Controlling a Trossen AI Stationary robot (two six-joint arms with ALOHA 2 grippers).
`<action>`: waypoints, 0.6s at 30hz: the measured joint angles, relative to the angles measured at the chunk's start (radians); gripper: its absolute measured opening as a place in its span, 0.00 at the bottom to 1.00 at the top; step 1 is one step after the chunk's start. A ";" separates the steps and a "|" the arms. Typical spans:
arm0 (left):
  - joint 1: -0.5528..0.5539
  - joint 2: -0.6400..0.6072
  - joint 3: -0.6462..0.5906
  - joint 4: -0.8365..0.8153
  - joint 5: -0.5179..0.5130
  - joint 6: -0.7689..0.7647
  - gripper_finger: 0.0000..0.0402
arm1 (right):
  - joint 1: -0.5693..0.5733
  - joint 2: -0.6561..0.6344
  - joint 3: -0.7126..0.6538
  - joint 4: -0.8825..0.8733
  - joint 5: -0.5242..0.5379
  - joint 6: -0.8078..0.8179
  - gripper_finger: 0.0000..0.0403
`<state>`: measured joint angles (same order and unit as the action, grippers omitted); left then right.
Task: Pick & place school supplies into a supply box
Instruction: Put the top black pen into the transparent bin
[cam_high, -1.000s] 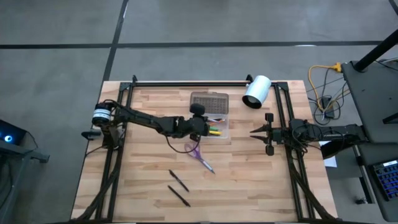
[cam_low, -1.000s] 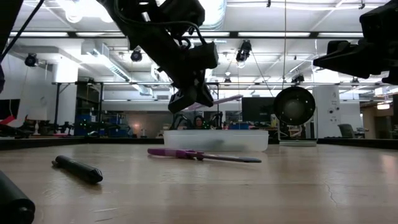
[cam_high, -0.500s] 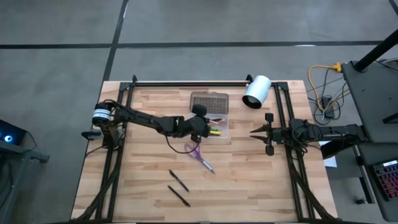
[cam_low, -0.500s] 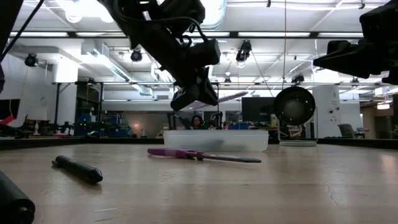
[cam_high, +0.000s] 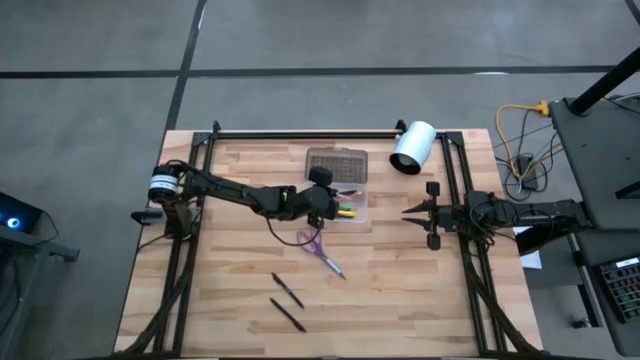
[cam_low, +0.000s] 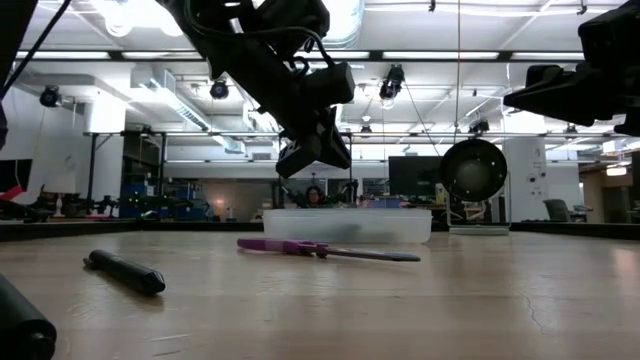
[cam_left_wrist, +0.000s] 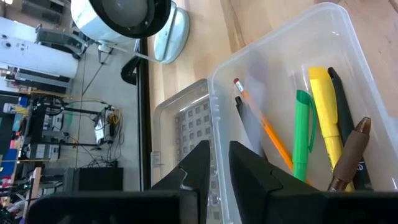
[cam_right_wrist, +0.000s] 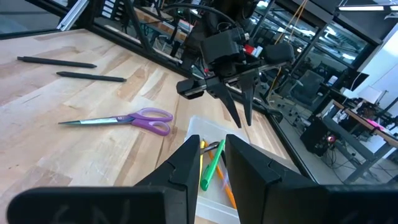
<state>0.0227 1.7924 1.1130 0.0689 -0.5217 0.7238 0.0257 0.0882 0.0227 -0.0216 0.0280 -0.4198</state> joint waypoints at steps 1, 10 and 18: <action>0.000 0.000 0.000 0.000 0.000 0.000 0.11 | 0.000 0.000 0.000 0.000 0.000 0.000 0.17; 0.000 0.000 0.000 -0.001 0.000 0.000 0.11 | 0.000 0.000 0.000 0.000 0.000 0.000 0.17; 0.000 0.000 0.007 -0.009 0.000 -0.003 0.22 | 0.000 0.000 0.000 0.000 0.000 0.000 0.17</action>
<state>0.0231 1.7924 1.1202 0.0601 -0.5217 0.7204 0.0254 0.0883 0.0227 -0.0217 0.0281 -0.4198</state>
